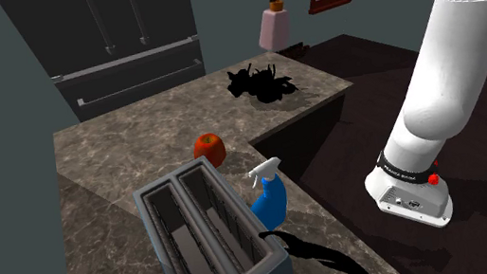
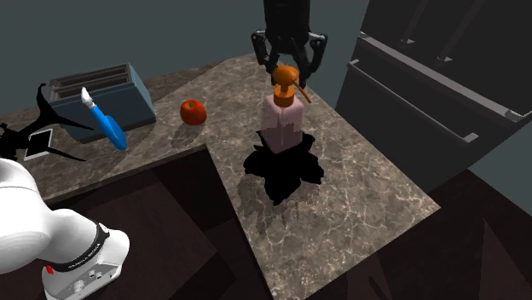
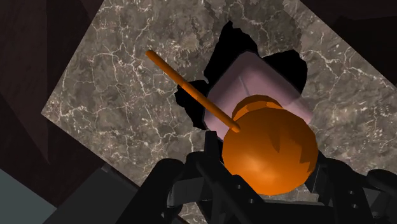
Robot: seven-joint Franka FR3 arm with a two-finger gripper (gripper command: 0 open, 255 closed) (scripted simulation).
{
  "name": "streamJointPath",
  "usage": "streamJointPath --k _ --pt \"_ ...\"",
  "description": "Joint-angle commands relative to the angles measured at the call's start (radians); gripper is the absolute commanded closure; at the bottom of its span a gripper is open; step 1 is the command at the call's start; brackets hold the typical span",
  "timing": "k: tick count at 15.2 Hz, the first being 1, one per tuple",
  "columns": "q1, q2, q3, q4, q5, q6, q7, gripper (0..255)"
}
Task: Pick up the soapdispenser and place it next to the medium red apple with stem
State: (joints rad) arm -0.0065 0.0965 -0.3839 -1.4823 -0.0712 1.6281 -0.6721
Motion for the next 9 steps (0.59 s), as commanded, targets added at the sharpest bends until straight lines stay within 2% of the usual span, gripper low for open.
streamJointPath --k 1,9 --pt "0.03 -0.027 0.022 -0.02 -0.015 -0.011 0.052 255" --pt "0.133 -0.08 0.114 -0.018 -0.043 -0.084 0.239 255"
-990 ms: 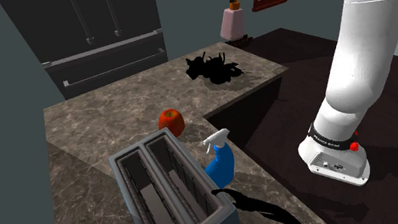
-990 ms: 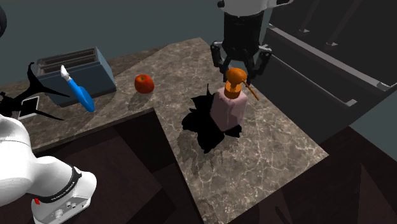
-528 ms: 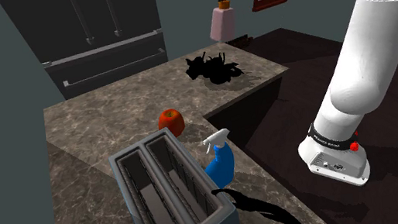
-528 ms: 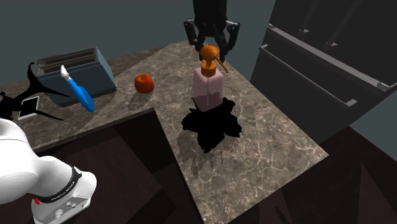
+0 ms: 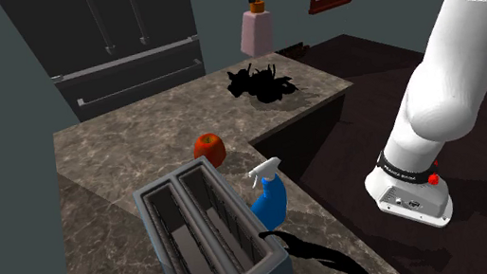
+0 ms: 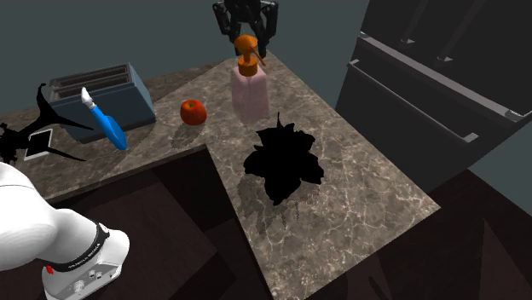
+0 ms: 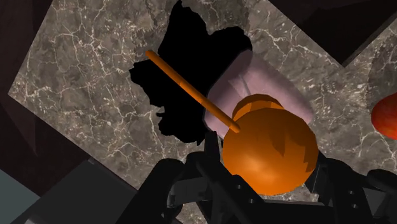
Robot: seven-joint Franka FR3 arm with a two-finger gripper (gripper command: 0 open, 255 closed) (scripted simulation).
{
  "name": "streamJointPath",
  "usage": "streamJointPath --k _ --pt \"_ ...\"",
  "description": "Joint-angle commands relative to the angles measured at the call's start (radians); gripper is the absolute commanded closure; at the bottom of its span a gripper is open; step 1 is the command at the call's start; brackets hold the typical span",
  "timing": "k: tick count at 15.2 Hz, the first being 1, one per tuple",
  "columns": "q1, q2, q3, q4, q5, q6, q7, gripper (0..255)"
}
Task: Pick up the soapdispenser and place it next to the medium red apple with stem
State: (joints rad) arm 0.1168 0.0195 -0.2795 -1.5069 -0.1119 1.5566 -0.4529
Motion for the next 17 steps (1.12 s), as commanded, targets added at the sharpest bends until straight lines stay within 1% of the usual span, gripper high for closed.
streamJointPath --k 1,6,10,14,17 --pt "0.022 -0.005 0.021 0.013 -0.003 -0.023 0.043 255" --pt "0.082 0.006 0.078 0.067 -0.004 -0.08 0.154 255" --pt "0.129 0.036 0.122 0.138 -0.002 -0.131 0.239 255" --pt "0.177 0.088 0.162 0.239 0.001 -0.191 0.322 255" --pt "0.213 0.144 0.19 0.34 0.003 -0.244 0.382 255"
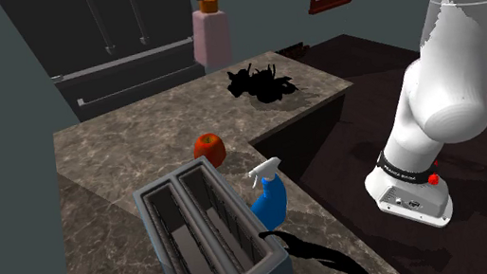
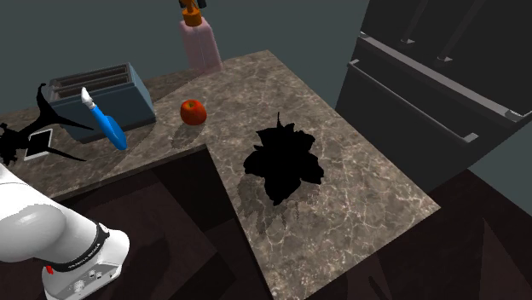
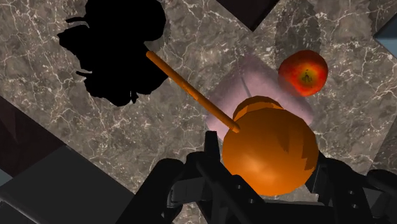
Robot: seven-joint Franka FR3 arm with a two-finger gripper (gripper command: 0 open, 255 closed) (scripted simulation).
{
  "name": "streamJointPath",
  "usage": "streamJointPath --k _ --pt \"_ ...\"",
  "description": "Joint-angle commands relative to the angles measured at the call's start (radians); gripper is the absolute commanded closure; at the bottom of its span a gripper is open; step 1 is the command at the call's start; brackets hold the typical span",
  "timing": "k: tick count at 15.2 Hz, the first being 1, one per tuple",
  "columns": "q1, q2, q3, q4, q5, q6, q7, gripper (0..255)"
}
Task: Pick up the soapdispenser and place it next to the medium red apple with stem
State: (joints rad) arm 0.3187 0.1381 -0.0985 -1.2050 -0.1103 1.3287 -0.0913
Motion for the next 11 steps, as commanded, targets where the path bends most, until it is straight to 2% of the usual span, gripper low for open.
streamJointPath --k 1,11 --pt "0.027 0.054 0.02 0.089 0.001 -0.041 0.045 255" --pt "0.03 -0.033 0.021 -0.173 -0.002 0.133 0.067 255"
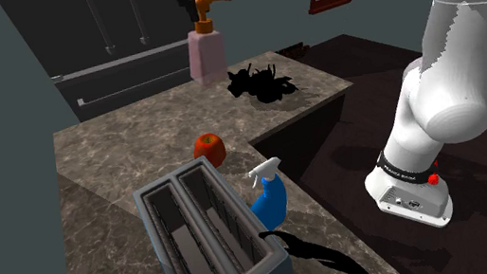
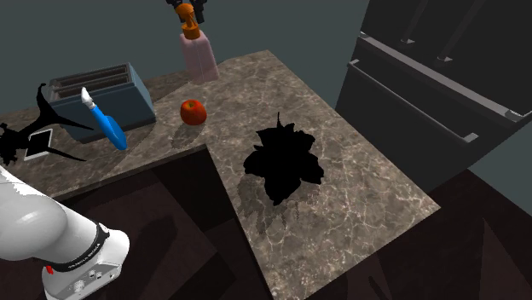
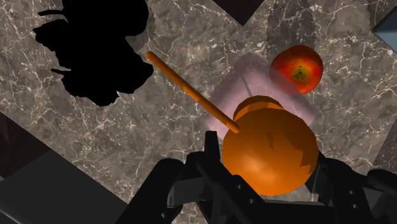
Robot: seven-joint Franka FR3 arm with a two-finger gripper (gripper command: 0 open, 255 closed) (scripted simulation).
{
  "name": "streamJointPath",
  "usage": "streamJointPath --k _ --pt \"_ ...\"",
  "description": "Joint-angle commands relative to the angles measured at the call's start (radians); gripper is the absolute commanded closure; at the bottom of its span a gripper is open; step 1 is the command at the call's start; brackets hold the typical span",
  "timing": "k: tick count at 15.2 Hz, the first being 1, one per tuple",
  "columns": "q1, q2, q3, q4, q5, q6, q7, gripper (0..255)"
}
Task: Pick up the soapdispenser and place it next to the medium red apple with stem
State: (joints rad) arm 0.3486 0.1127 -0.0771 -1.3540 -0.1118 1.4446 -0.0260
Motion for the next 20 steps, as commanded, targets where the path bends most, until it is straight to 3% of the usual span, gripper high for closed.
streamJointPath --k 1,20 --pt "0.0 -0.013 0.0 -0.046 -0.001 0.033 0.004 255" --pt "-0.001 -0.064 0.0 -0.368 -0.006 0.303 0.034 255"
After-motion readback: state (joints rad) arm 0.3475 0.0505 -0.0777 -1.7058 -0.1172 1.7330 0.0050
